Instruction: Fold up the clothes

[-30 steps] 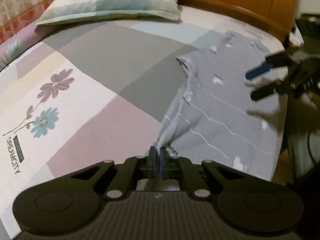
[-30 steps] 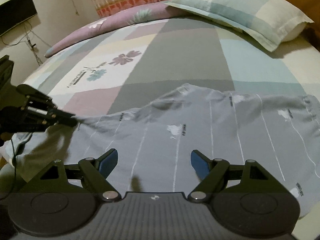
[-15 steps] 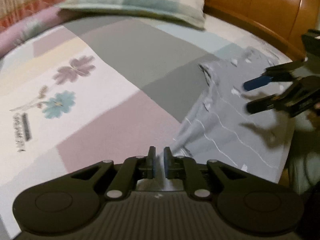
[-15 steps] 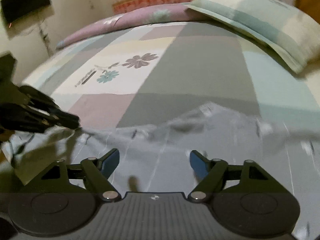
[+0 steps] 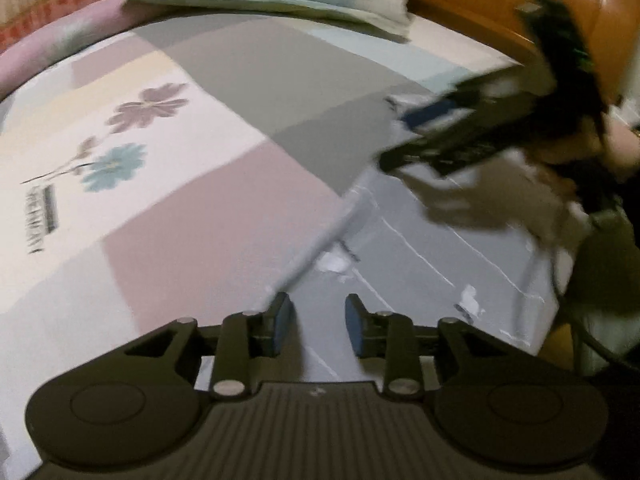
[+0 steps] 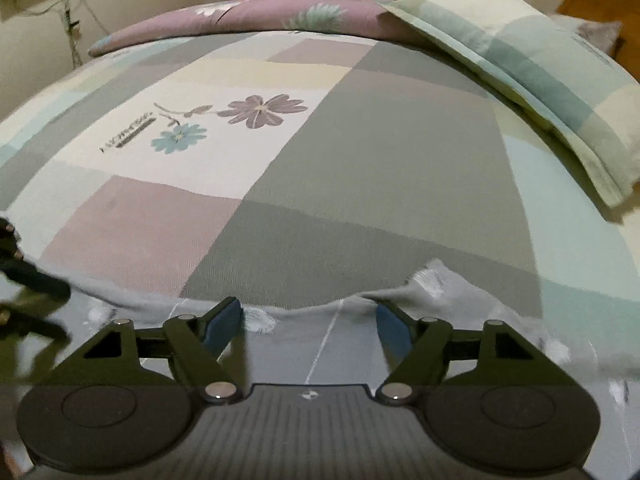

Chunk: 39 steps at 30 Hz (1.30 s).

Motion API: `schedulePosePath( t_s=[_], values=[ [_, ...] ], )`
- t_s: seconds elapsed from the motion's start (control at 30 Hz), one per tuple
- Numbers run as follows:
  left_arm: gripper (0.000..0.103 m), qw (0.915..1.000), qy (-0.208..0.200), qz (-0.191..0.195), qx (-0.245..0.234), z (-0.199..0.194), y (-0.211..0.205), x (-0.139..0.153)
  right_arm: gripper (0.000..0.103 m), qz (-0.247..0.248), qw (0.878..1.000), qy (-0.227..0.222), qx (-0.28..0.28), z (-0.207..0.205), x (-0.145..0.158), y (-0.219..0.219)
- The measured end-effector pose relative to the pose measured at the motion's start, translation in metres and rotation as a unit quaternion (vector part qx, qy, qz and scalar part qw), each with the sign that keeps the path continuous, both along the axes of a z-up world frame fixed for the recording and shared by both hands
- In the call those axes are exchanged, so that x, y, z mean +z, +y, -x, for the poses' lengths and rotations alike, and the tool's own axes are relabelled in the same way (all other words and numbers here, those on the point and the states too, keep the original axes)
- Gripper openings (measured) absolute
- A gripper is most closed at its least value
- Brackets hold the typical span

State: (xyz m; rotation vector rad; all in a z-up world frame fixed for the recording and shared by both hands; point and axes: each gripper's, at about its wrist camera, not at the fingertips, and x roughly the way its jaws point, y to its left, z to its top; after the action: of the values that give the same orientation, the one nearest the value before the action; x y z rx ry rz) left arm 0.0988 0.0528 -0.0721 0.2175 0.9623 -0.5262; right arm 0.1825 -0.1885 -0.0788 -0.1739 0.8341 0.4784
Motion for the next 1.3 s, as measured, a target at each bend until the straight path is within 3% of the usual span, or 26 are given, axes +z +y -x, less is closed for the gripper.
schedulePosePath(
  t_s=[0.17, 0.3, 0.37, 0.43, 0.5, 0.7, 0.83, 0.93, 1.07, 1.23, 1.3],
  values=[
    [0.04, 0.9987, -0.008, -0.013, -0.049, 0.035, -0.009, 0.007, 0.081, -0.014, 0.999, 0.006, 0.033, 0.056, 0.017, -0.016],
    [0.044, 0.9971, 0.004, -0.029, -0.071, 0.058, -0.019, -0.007, 0.084, -0.005, 0.997, 0.031, 0.065, 0.105, 0.006, -0.018],
    [0.044, 0.9986, 0.014, -0.031, -0.042, 0.06, -0.016, -0.015, 0.085, 0.014, 0.998, 0.038, 0.052, 0.114, -0.008, -0.015],
    [0.053, 0.9992, 0.03, -0.021, -0.016, 0.061, -0.01, -0.015, 0.099, 0.028, 0.998, 0.035, 0.047, 0.125, -0.015, -0.011],
    [0.056, 0.9988, 0.044, -0.02, 0.008, 0.064, -0.004, -0.013, 0.103, 0.038, 0.998, 0.035, 0.042, 0.13, -0.018, -0.005],
    [0.059, 0.9963, 0.063, -0.004, 0.058, 0.08, 0.028, -0.005, 0.103, 0.044, 0.998, 0.03, 0.026, 0.132, -0.021, 0.0],
    [0.065, 0.9941, 0.035, 0.002, 0.102, 0.087, 0.06, 0.018, 0.103, 0.047, 0.998, 0.028, 0.022, 0.134, -0.022, 0.0],
    [0.067, 0.9878, 0.001, -0.036, 0.151, 0.083, 0.084, 0.032, 0.103, 0.048, 0.998, 0.027, 0.016, 0.134, -0.022, 0.001],
    [0.067, 0.9717, -0.019, -0.113, 0.206, 0.067, 0.105, 0.032, 0.103, 0.049, 0.998, 0.027, 0.01, 0.134, -0.023, 0.002],
    [0.07, 0.9695, -0.009, -0.175, 0.171, 0.053, 0.094, 0.003, 0.103, 0.05, 0.998, 0.028, 0.008, 0.135, -0.023, 0.002],
    [0.07, 0.964, -0.015, -0.21, 0.162, 0.052, 0.09, -0.007, 0.103, 0.05, 0.998, 0.028, 0.009, 0.135, -0.023, 0.002]
  ],
)
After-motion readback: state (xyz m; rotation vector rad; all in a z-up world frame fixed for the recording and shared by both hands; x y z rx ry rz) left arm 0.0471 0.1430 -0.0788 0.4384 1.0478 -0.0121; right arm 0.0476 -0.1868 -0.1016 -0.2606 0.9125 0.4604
